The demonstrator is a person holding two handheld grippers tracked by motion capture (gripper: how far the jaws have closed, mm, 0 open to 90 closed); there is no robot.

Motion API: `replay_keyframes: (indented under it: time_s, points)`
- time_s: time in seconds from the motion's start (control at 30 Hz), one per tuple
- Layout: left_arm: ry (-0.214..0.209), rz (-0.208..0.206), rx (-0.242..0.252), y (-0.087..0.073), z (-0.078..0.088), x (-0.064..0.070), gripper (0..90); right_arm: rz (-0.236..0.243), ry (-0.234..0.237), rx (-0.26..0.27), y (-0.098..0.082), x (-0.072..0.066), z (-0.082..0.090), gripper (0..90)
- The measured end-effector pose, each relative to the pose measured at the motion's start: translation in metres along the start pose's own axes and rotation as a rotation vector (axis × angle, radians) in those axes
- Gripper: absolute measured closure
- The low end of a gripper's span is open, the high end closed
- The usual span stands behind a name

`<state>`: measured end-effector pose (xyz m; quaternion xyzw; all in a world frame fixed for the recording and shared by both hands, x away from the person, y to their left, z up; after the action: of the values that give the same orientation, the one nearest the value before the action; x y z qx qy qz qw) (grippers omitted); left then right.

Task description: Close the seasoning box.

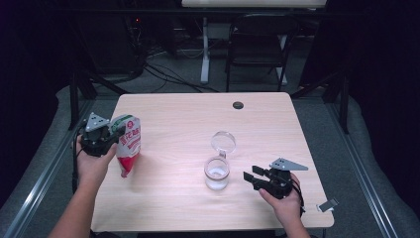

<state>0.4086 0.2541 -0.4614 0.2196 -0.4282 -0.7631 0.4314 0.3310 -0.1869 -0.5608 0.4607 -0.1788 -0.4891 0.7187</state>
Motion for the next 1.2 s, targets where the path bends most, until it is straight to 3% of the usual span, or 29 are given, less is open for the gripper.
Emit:
replay_keyframes:
  time_s: [0.17, 0.9, 1.1, 1.2]
  points:
    - [-0.048, -0.017, 0.006, 0.008, -0.001, 0.014, 90.0, 0.002, 0.0, -0.003, 0.0, 0.001, 0.001, 50.9]
    - [-0.266, -0.173, -0.029, 0.027, -0.033, 0.104, 90.0, -0.009, -0.013, 0.005, -0.001, 0.005, 0.003, 50.9]
    - [-0.326, -0.233, -0.049, 0.022, -0.04, 0.125, 90.0, -0.018, -0.017, 0.009, -0.001, 0.007, 0.003, 51.0]
    - [-0.355, -0.242, -0.054, 0.012, -0.041, 0.13, 90.0, -0.009, -0.012, 0.004, -0.001, 0.007, 0.004, 51.0]
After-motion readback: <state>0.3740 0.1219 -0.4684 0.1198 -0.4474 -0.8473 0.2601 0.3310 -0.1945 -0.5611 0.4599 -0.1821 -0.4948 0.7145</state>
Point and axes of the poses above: each handheld gripper's, and its own axes: z roughly backward along the jaws, y roughly out of its top, x roughly to its right, the point moved 6 cm from there along -z, roughly forward along the jaws, and after that the axes turned 9 degrees about -y, right-handed, at the moved point
